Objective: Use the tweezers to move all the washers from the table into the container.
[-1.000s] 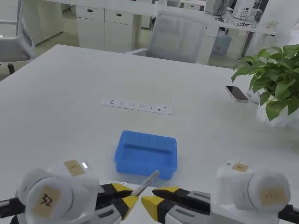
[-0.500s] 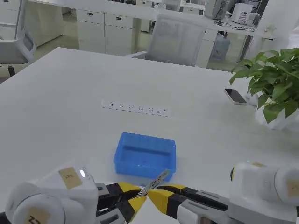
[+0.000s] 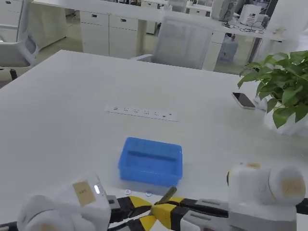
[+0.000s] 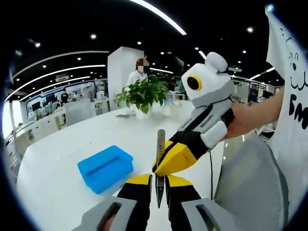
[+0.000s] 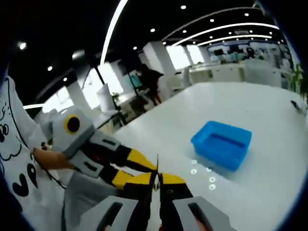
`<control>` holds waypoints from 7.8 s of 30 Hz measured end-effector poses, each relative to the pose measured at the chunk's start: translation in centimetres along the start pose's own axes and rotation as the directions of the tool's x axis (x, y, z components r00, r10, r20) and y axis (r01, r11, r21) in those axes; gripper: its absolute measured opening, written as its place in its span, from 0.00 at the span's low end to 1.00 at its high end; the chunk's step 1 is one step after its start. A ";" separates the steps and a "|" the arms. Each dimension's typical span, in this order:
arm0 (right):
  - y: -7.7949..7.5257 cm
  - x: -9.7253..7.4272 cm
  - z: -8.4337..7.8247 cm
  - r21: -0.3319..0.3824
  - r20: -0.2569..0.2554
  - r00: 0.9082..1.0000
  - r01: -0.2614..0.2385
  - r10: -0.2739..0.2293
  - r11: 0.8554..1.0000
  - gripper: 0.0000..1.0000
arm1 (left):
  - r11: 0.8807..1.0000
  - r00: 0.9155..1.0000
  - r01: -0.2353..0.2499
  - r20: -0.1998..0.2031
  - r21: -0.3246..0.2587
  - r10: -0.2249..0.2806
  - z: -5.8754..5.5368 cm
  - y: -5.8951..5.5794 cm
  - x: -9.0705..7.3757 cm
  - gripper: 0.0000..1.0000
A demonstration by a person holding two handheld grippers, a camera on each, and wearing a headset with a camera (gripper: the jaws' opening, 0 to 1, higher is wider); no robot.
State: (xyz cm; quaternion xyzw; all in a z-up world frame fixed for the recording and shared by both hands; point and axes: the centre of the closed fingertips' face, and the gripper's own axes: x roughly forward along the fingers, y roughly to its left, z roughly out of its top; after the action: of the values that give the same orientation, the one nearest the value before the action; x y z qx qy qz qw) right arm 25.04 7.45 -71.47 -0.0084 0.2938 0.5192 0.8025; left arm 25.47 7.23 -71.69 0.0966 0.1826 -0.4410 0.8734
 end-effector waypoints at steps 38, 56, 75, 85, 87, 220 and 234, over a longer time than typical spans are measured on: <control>2.9 2.3 -2.1 -0.376 -0.201 0.973 -0.182 0.112 0.909 0.06 | 0.914 0.932 0.363 -0.092 0.182 -0.351 3.6 -3.4 -2.4 0.00; -2.0 4.3 -0.5 -0.383 -0.144 0.990 -0.056 0.001 0.922 0.02 | 0.934 0.952 -0.302 -0.004 -0.194 0.307 -0.5 4.9 -6.3 0.30; -8.6 11.2 0.0 -0.368 -0.188 0.981 -0.017 -0.056 0.930 0.03 | 0.772 0.774 -0.623 -0.248 -0.129 0.583 -9.9 6.6 -9.5 0.54; -9.2 12.8 -0.6 -0.356 -0.214 0.976 -0.035 -0.045 0.934 0.03 | 0.770 0.779 -0.619 -0.248 -0.153 0.576 -10.1 6.7 -9.6 0.54; -9.3 13.0 -0.7 -0.359 -0.219 0.975 -0.038 -0.045 0.933 0.03 | 0.772 0.780 -0.617 -0.248 -0.152 0.574 -10.1 6.7 -9.6 0.54; -9.3 10.5 6.3 -0.224 -0.028 0.997 0.063 -0.071 0.973 0.04 | 0.770 0.766 -0.617 -0.345 -0.161 0.542 -12.1 6.6 -8.7 0.99; -7.6 10.4 1.8 -0.205 -0.100 0.993 0.035 -0.057 0.978 0.04 | 0.774 0.769 -0.611 -0.353 -0.164 0.532 -12.3 6.5 -8.5 0.99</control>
State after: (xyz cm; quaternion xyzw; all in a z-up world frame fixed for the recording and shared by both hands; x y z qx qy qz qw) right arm 35.24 13.08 -77.19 -0.1242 0.2808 0.5266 0.7927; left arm 23.19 21.43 -79.43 0.0910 0.3268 -0.1035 0.9350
